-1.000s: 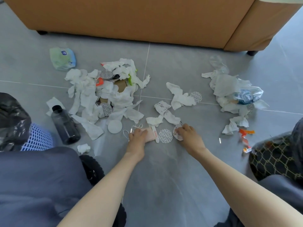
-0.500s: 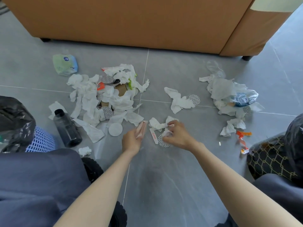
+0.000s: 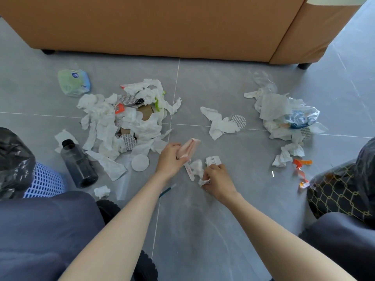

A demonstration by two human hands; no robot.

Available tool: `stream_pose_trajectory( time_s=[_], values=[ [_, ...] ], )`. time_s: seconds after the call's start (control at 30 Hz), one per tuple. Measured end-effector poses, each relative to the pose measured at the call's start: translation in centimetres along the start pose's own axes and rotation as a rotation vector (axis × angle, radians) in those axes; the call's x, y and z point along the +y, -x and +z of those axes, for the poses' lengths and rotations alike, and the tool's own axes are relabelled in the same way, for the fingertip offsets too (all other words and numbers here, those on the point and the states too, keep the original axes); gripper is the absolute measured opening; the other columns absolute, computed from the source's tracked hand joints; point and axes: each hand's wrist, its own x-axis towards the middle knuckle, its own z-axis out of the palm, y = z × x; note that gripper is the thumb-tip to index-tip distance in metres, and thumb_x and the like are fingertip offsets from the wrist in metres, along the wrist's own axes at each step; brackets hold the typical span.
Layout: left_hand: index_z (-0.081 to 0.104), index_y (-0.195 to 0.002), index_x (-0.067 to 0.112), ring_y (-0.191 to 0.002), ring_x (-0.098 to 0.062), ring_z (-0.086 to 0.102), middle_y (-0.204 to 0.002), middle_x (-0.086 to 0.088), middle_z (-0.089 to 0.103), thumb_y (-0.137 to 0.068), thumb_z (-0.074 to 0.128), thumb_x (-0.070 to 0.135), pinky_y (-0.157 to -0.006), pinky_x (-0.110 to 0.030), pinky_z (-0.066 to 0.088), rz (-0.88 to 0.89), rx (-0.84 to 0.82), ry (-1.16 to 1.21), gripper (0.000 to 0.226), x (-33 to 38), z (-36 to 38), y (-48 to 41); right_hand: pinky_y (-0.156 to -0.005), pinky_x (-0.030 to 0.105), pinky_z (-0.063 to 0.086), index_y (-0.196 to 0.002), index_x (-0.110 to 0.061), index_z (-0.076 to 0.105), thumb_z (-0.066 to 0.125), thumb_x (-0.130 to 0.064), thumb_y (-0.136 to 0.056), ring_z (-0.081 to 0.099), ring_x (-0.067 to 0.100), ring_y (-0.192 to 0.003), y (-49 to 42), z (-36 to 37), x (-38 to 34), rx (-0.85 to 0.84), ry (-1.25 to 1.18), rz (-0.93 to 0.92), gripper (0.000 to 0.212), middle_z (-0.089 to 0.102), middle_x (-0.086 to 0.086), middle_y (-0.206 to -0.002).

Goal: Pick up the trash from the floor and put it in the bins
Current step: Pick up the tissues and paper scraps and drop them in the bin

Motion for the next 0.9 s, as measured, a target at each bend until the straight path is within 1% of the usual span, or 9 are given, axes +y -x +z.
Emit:
stream_pose_trajectory(
  time_s=[0.07, 0.2, 0.23, 0.3, 0.37, 0.5, 0.63, 0.73, 0.9],
  values=[
    [0.062, -0.111, -0.001, -0.13, -0.023, 0.043, -0.144, -0.008, 0.042, -0.084, 0.067, 0.016, -0.101, -0.031, 0.036, 0.039, -0.108, -0.155, 0.033, -0.2, 0.4, -0.3, -0.08, 0.032, 0.035, -0.106, -0.01, 0.054, 0.063, -0.019, -0.081, 0.044, 0.032, -0.107, 0.3, -0.4, 0.4, 0.028, -0.03, 0.016, 0.028, 0.062, 0.009, -0.109],
    [0.062, -0.11, -0.005, -0.133, -0.023, 0.04, -0.148, -0.01, 0.038, -0.082, 0.068, 0.016, -0.097, -0.024, 0.032, 0.035, -0.216, -0.237, 0.036, -0.3, 1.0, -0.3, -0.081, 0.034, 0.038, -0.129, -0.013, 0.043, 0.063, -0.017, -0.08, 0.046, 0.034, -0.107, 0.8, -1.0, 1.0, 0.018, -0.082, 0.059, 0.053, 0.059, 0.008, -0.116],
    [0.062, -0.112, -0.005, -0.131, -0.026, 0.043, -0.143, -0.012, 0.044, -0.081, 0.069, 0.017, -0.095, -0.026, 0.035, 0.008, -0.241, -0.241, 0.038, -0.4, 1.1, -0.2, -0.084, 0.034, 0.039, -0.132, -0.015, 0.044, 0.064, -0.018, -0.08, 0.046, 0.034, -0.109, 0.8, -1.0, 1.3, -0.009, -0.073, 0.07, 0.056, 0.056, 0.007, -0.121],
    [0.064, -0.1, -0.004, -0.112, -0.033, 0.056, -0.116, -0.016, 0.061, -0.073, 0.069, 0.026, -0.079, -0.031, 0.04, -0.037, -0.285, -0.244, 0.041, -0.7, 1.3, 0.1, -0.086, 0.033, 0.044, -0.127, -0.016, 0.053, 0.068, -0.02, -0.077, 0.047, 0.034, -0.111, 0.9, -0.9, 2.0, -0.022, -0.075, 0.104, 0.053, 0.047, 0.01, -0.126],
    [0.064, -0.088, -0.004, -0.097, -0.033, 0.059, -0.099, -0.017, 0.063, -0.063, 0.063, 0.033, -0.069, -0.033, 0.039, -0.047, -0.314, -0.26, 0.044, -1.2, 1.7, 0.2, -0.087, 0.034, 0.046, -0.12, -0.014, 0.058, 0.071, -0.02, -0.074, 0.043, 0.034, -0.114, 1.3, -0.8, 2.5, 0.002, -0.096, 0.126, 0.049, 0.036, 0.012, -0.128],
    [0.06, -0.111, 0.002, -0.115, -0.028, 0.051, -0.126, -0.01, 0.049, -0.079, 0.067, 0.012, -0.089, -0.029, 0.036, 0.035, -0.336, -0.359, 0.034, -1.8, 2.7, 0.4, -0.092, 0.034, 0.041, -0.117, -0.015, 0.059, 0.075, -0.023, -0.073, 0.028, 0.036, -0.12, 1.9, -1.0, 3.3, -0.023, -0.07, 0.147, 0.048, 0.019, 0.011, -0.142],
    [0.054, -0.117, 0.007, -0.106, -0.032, 0.054, -0.12, -0.012, 0.046, -0.082, 0.063, 0.011, -0.086, -0.041, 0.044, 0.085, -0.352, -0.454, 0.037, -1.7, 3.6, 0.4, -0.081, 0.028, 0.037, -0.126, -0.014, 0.051, 0.074, -0.027, -0.074, 0.033, 0.03, -0.11, 2.3, -1.0, 4.1, -0.029, -0.107, 0.138, 0.059, 0.032, 0.008, -0.136],
    [0.047, -0.121, 0.007, -0.104, -0.035, 0.055, -0.122, -0.013, 0.046, -0.084, 0.057, 0.007, -0.08, -0.041, 0.044, 0.101, -0.341, -0.56, 0.039, -1.7, 4.1, 0.3, -0.083, 0.033, 0.041, -0.135, -0.018, 0.046, 0.073, -0.029, -0.076, 0.046, 0.033, -0.106, 2.6, -0.7, 4.4, -0.005, -0.127, 0.148, 0.066, 0.043, 0.005, -0.127],
    [0.047, -0.123, 0.006, -0.11, -0.036, 0.054, -0.125, -0.014, 0.047, -0.089, 0.051, 0.005, -0.084, -0.04, 0.042, 0.091, -0.346, -0.749, 0.034, -1.4, 4.5, 0.1, -0.076, 0.033, 0.045, -0.122, -0.026, 0.058, 0.068, -0.032, -0.078, 0.06, 0.029, -0.101, 3.2, -0.3, 4.4, 0.032, -0.191, 0.204, 0.046, 0.061, 0.004, -0.11]
  ],
)
